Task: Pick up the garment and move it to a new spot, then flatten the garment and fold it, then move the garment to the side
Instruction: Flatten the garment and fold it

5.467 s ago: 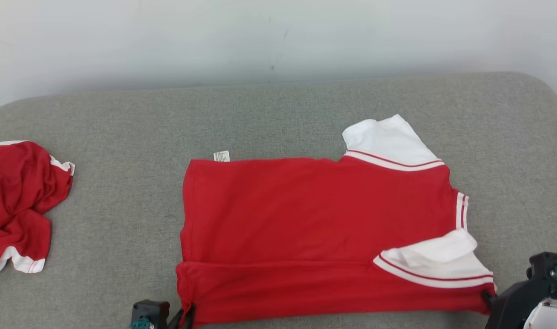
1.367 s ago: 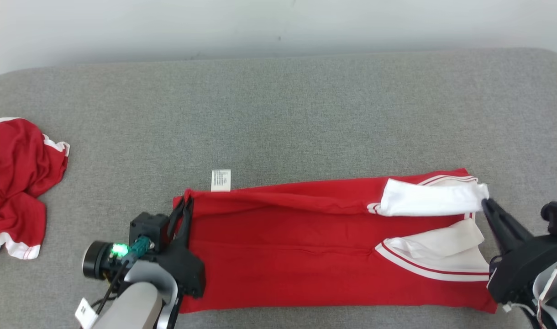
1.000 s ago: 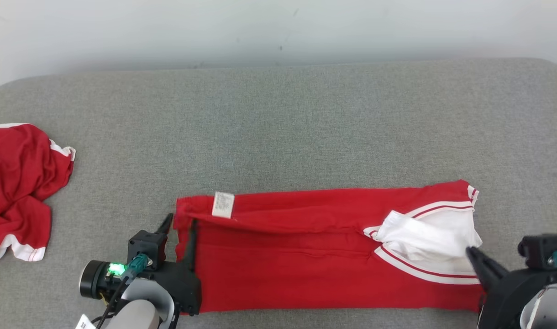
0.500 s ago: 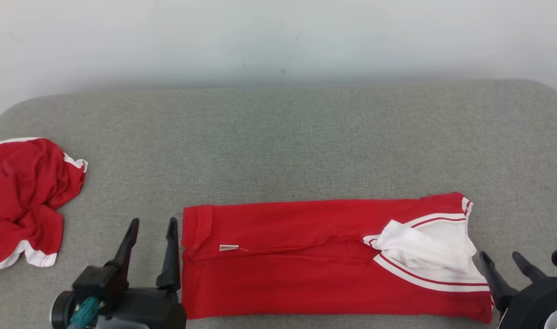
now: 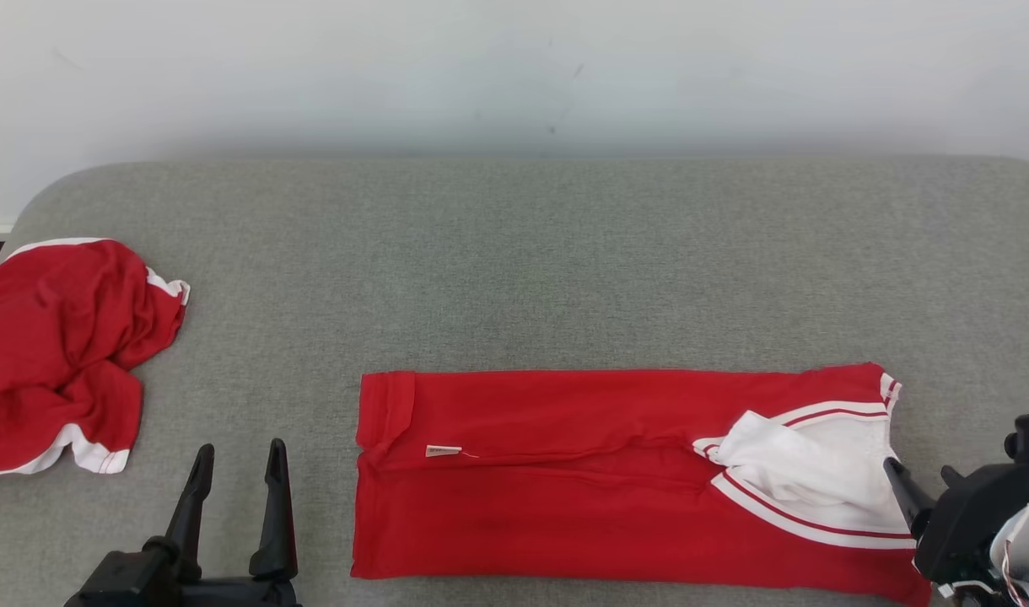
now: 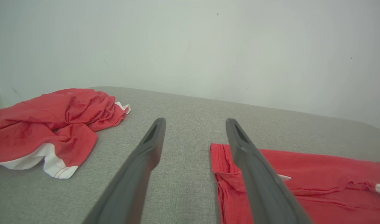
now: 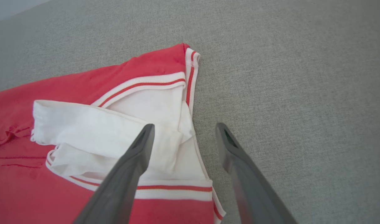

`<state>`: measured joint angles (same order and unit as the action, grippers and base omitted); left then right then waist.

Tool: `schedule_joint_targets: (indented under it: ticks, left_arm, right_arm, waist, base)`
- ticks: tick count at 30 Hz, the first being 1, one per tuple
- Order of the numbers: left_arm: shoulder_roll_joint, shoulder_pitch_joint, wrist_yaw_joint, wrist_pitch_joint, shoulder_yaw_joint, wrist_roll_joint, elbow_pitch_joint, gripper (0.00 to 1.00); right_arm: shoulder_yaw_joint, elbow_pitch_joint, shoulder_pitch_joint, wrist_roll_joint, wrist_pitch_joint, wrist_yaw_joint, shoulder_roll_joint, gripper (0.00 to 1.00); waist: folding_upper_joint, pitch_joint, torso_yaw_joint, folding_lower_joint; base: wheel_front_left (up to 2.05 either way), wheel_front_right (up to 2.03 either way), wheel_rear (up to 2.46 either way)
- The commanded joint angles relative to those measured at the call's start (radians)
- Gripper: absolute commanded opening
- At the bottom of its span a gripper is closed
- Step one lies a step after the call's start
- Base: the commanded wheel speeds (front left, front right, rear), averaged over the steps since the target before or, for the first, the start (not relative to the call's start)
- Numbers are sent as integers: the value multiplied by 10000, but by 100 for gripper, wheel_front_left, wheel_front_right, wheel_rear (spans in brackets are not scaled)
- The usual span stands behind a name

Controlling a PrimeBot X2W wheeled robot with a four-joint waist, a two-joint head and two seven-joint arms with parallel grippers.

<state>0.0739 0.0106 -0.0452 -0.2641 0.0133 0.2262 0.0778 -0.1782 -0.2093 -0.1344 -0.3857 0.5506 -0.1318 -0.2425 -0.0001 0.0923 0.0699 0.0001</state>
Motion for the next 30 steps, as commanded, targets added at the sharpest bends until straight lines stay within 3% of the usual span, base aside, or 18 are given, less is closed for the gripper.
schedule_joint_targets:
  ticks: [1,12,25,26,27,28,29,30]
  left_arm:
    - [-79,-110,-106,2,-167,-158,27,100]
    - [-218,-93,-332,2,-428,-204,469,100]
    - [-233,615,-584,2,-429,-286,1017,100]
    - [-232,701,-589,2,-432,-305,1036,100]
    - [-232,771,-603,2,-435,-297,1048,100]
    - [-232,840,-627,2,-430,-318,1066,100]
    - [-233,892,-643,2,-430,-333,1091,100]
    - [-233,925,-659,2,-428,-356,1103,100]
  right_arm:
    - [-90,-433,-337,157,153,25,60,100]
    - [-213,-2198,-1068,718,358,25,87,100]
    - [636,-3036,-1395,318,875,0,205,99]
    - [699,-3085,-1419,300,895,0,199,73]
    - [749,-3134,-1442,274,910,0,185,39]
    - [797,-3171,-1466,275,886,0,147,16]
    - [831,-3207,-1498,267,835,2,115,0]
    - [859,-3223,-1537,303,756,2,66,0]
  waist:
    - [1,72,126,-1]
    - [1,249,470,-1]
    - [1,408,493,-1]
    - [1,419,489,-1]
    - [1,433,482,-1]
    - [1,450,474,-1]
    - [1,463,464,-1]
    - [1,473,442,-1]
  base:
    - [0,0,0]
    - [0,0,0]
    - [0,0,0]
    - [0,0,0]
    - [0,0,0]
    - [0,0,0]
    - [0,0,0]
    - [0,0,0]
